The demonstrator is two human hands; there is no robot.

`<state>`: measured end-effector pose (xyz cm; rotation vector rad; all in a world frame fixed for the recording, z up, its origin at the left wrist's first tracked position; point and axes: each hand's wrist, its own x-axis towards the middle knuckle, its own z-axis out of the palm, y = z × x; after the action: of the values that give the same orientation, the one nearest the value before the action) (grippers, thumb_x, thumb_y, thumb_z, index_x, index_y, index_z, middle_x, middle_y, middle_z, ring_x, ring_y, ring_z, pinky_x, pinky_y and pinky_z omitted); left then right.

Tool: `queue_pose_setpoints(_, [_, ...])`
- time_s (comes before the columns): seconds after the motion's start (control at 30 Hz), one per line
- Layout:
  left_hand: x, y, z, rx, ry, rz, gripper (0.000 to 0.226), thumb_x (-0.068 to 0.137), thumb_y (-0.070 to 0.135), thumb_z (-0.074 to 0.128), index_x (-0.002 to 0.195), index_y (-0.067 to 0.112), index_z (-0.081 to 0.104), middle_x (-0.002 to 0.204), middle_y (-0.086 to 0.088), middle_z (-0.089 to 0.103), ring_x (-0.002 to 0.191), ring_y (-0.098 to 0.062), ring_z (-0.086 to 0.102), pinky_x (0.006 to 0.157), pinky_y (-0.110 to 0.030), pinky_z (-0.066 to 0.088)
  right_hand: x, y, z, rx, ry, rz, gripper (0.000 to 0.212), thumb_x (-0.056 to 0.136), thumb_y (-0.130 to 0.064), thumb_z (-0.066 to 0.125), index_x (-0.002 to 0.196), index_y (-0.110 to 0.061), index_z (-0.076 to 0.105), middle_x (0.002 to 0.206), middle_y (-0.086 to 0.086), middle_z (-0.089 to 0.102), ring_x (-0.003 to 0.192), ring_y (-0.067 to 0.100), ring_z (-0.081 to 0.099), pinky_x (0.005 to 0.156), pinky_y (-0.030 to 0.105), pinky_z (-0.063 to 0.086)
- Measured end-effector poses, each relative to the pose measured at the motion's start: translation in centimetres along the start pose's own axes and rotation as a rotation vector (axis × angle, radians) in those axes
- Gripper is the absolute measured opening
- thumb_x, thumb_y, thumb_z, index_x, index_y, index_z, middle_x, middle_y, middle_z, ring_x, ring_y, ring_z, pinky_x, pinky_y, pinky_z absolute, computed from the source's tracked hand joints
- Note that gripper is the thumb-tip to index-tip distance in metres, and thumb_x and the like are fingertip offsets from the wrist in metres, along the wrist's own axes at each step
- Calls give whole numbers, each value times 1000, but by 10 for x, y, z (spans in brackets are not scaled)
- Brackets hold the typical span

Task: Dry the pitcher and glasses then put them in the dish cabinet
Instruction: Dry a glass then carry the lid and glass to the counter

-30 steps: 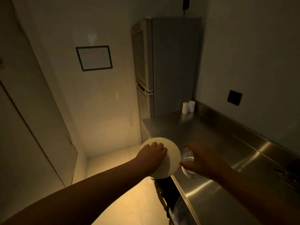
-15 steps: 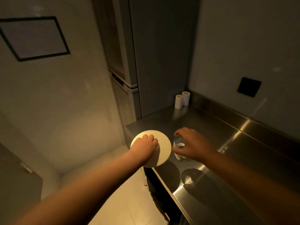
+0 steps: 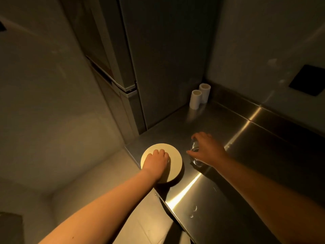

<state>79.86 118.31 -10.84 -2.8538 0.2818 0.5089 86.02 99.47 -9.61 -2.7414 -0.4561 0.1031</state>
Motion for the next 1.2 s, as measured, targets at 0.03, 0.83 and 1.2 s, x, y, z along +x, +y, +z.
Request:
queue_pose_setpoints(0.03, [9,0,2,-7,-1,4,63,86,16,66,139,6,34,136,-14,41,122,-30,43,98,-39,42,10,4,4,0,-14,11,56,77,-48,67,123,-23,46,123,-1,49,113,18,46,87,29,42])
queue_pose_setpoints(0.83, [89,-4,19,36,-23,73,55,92,17,57,140,5,33,138,-14,41,121,-30,44,99,-38,39,97,47,46,62,-39,-11,58,78,-48,67,124,-21,45,125,2,47,114,20,45,84,28,43])
queue_pose_setpoints(1.2, [69,10,17,200,50,105,70,95,25,53,149,5,13,154,-19,14,142,-40,11,114,-52,15,64,51,56,-97,80,-15,87,77,-65,54,146,-26,18,155,6,15,142,27,10,113,47,19])
